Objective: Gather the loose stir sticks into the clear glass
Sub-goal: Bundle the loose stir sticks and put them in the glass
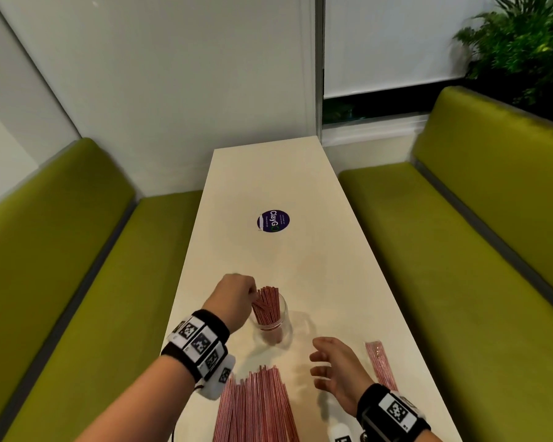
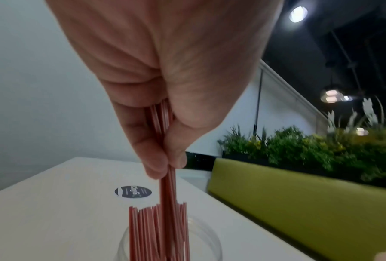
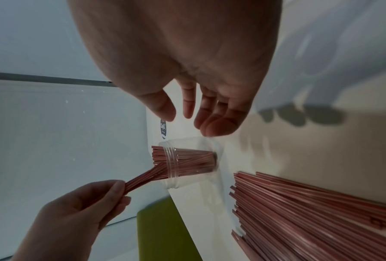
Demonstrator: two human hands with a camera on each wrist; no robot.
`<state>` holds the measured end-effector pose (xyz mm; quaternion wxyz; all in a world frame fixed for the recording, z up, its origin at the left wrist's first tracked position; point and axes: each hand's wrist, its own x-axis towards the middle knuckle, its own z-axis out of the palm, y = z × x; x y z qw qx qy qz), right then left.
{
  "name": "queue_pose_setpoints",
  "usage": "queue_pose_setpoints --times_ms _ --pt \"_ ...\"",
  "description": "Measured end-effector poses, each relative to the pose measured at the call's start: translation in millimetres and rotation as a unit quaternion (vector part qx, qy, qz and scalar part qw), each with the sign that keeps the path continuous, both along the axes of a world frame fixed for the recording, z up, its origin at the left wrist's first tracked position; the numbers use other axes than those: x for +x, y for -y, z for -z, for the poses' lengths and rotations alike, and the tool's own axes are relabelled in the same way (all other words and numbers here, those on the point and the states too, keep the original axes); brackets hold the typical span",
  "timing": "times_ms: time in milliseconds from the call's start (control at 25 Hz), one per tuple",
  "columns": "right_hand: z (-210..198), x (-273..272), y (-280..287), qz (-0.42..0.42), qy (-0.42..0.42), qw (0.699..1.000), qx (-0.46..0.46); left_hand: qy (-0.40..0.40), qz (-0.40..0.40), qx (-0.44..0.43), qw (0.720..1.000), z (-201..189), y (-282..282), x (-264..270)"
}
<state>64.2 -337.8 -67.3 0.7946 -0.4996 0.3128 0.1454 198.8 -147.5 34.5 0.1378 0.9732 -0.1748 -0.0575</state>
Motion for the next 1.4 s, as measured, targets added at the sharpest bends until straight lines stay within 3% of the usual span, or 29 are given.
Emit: queue_pose_setpoints --times_ms 160,280,360,560,920,1120,1400 --pt "2 -1 5 -0.033 -0.013 0.999 -0.033 -0.076 0.084 0.176 0.978 21 20 18" --pt "1 -1 5 -0.048 -0.008 0.998 -0.047 -0.117 0.127 0.224 0.959 33 34 24" --pt "1 -2 5 -0.046 -0.005 0.998 -0.047 -0.109 0.131 0.213 0.962 33 38 29" --pt "4 -2 5 -0.019 -0.005 0.999 -0.048 -0.083 0.092 0.096 0.988 32 24 42" --pt "0 -6 0 -0.014 -0.004 0.999 -0.049 -0.031 0.034 -0.100 0.994 51 7 33" --pt "-1 -10 3 -0.015 -0.014 0.998 -0.064 0.018 0.055 -0.023 0.998 71 -3 19" --pt "-6 -22 0 -0.030 -0.023 0.996 -0.081 -0.028 0.088 0.032 0.995 82 2 10"
